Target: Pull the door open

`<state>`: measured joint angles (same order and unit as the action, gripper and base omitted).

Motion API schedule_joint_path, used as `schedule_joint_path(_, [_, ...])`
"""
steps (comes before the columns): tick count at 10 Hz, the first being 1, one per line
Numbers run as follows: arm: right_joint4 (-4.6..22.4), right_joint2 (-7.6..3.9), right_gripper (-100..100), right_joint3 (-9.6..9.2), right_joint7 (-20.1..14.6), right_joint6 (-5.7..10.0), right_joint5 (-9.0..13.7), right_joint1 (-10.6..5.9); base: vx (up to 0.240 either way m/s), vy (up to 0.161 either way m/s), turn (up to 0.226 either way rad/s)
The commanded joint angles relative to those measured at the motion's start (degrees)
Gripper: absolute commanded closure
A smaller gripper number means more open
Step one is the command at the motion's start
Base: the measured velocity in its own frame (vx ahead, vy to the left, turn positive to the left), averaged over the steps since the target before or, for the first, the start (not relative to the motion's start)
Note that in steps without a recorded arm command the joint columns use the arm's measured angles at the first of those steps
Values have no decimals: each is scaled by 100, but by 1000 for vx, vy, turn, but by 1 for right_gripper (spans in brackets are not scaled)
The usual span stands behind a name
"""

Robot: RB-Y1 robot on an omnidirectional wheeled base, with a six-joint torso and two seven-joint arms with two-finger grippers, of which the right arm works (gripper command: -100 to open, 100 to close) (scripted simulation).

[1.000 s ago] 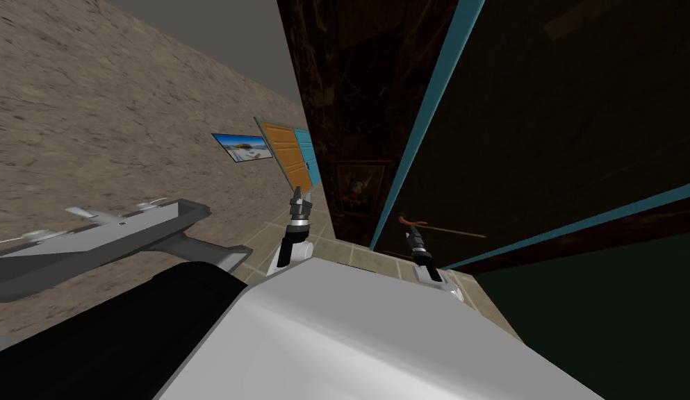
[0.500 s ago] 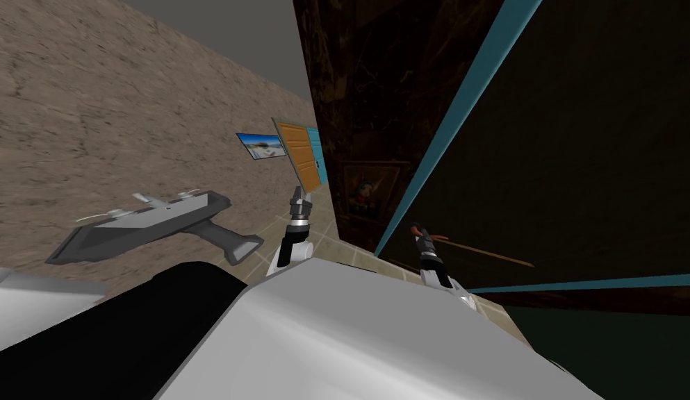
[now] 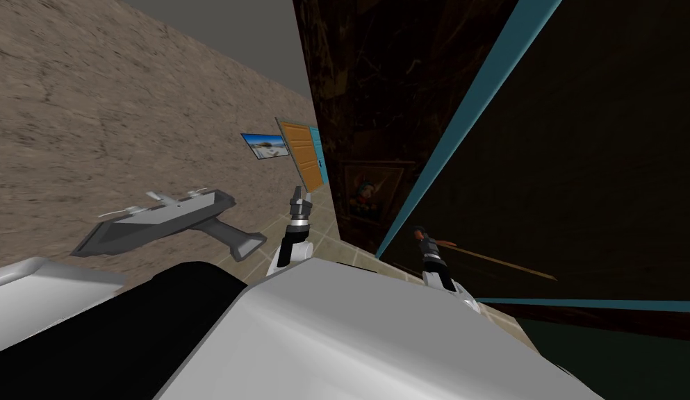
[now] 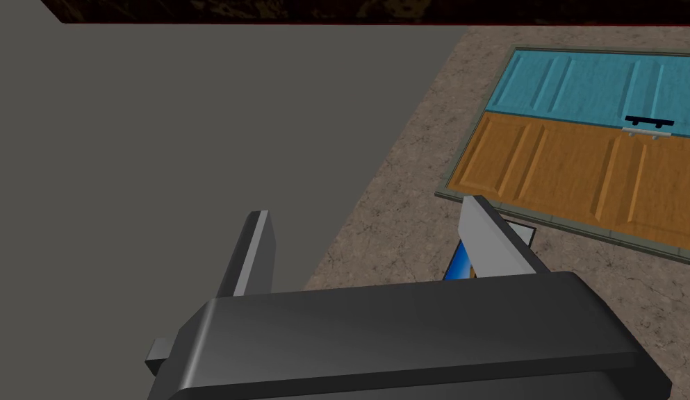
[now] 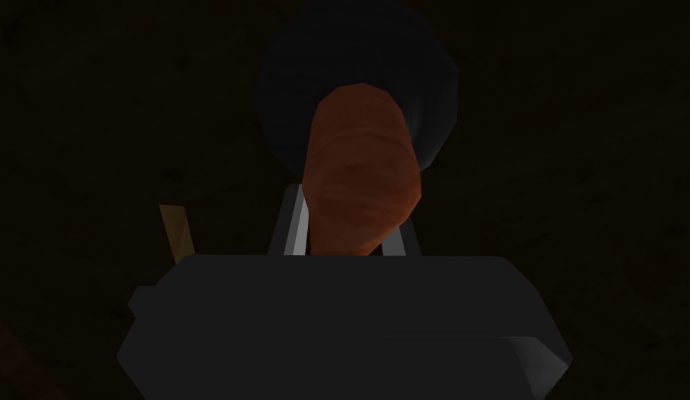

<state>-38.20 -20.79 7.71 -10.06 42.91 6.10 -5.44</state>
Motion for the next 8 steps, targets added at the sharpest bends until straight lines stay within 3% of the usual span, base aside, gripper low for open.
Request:
schedule_joint_path(1, [-5,-1,100,-4,7,10,-5,-4,0,0,0])
schedule_joint_path(4, [-5,-1,100,-4,7,10,-5,-4,0,0,0])
schedule_joint_path(8, [-58,-159,100,-221,-252,87,-105,89,-176,-51,97])
